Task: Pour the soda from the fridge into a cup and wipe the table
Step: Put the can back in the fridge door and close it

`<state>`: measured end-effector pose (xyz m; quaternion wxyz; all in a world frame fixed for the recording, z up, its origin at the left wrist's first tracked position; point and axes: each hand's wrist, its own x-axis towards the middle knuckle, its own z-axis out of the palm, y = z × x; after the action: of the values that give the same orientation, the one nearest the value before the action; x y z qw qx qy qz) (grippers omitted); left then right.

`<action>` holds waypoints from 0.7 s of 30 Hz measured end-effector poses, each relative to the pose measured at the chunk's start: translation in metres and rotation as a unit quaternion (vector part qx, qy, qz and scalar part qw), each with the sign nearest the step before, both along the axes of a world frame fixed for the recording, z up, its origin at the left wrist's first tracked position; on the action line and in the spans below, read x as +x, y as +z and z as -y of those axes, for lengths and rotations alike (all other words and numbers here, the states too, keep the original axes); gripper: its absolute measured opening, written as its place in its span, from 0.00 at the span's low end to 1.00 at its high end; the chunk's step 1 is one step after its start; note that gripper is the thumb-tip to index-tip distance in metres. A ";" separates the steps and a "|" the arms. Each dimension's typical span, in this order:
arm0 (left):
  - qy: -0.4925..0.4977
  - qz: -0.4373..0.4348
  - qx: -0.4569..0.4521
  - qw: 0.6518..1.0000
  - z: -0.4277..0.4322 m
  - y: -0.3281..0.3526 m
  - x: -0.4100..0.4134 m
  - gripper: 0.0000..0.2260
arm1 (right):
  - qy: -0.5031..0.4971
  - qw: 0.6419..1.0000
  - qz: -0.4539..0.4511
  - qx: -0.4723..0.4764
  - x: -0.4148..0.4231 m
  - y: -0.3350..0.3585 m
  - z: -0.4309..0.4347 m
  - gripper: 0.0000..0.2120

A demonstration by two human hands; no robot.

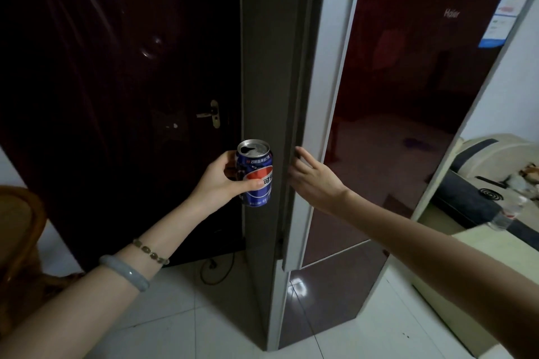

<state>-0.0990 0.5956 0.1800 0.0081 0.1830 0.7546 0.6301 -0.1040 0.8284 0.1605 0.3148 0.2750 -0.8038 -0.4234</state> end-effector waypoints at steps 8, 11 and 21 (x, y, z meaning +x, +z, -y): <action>-0.066 -0.002 0.000 0.998 -0.033 -0.001 0.033 0.27 | 0.018 0.999 0.029 -0.014 0.086 -0.002 -0.035 0.16; -0.098 -0.003 -0.006 0.995 -0.051 -0.004 0.049 0.28 | 0.020 0.999 0.037 -0.033 0.122 -0.003 -0.054 0.13; -0.177 0.003 -0.001 0.984 -0.119 -0.004 0.116 0.37 | -0.080 0.993 0.043 -0.072 0.251 -0.006 -0.111 0.15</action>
<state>0.0174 0.7142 0.1757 0.1224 0.3119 0.7107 0.6186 0.1468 0.9394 0.1545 0.2637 0.2041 -0.8644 -0.3762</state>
